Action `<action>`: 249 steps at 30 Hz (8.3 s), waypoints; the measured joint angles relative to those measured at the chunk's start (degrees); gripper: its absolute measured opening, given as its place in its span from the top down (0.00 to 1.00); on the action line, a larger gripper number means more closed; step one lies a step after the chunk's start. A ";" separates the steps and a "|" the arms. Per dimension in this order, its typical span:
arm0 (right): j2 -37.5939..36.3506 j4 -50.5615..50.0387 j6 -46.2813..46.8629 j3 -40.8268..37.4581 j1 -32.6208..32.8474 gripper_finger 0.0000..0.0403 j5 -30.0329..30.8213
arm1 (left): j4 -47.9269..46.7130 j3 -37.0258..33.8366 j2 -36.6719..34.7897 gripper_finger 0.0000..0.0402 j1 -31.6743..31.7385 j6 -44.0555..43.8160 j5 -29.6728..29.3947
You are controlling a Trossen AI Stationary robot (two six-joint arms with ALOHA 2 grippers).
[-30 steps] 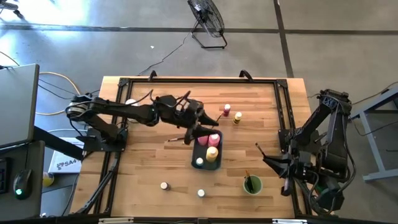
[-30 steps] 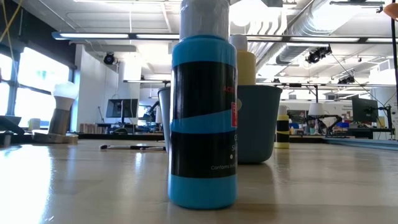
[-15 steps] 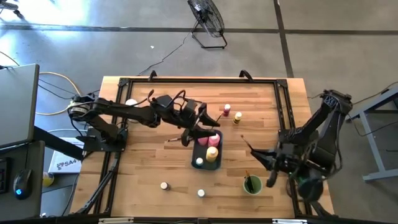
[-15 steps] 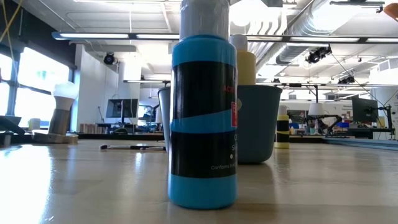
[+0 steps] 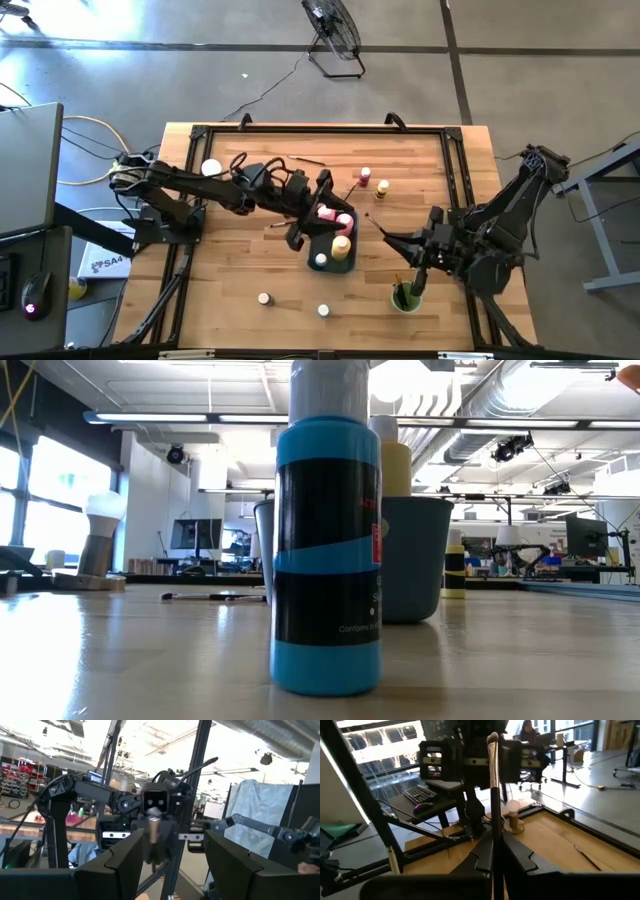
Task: Pick & Place Paint Supplies
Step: Put the black and silver paint brush into the green cup
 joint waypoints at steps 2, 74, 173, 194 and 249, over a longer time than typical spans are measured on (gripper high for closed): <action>0.00 4.40 -4.96 0.01 -1.42 0.97 -2.29 | -0.08 0.32 0.00 0.50 0.00 -0.81 0.00; -0.03 9.29 -7.32 -0.01 -15.28 0.76 -21.40 | 0.00 0.39 0.00 0.96 -0.13 0.67 -7.09; -2.27 -3.74 -0.41 -0.01 -35.54 0.97 -68.65 | -12.19 0.39 1.64 0.92 0.00 -5.32 -6.22; -12.07 -7.89 -2.74 0.03 -32.29 0.97 -55.17 | -14.17 0.30 -2.00 0.52 0.02 -5.45 -4.27; 9.17 -44.26 57.98 -0.01 17.78 0.97 4.17 | -18.19 0.37 -4.20 0.52 0.00 -5.34 -3.74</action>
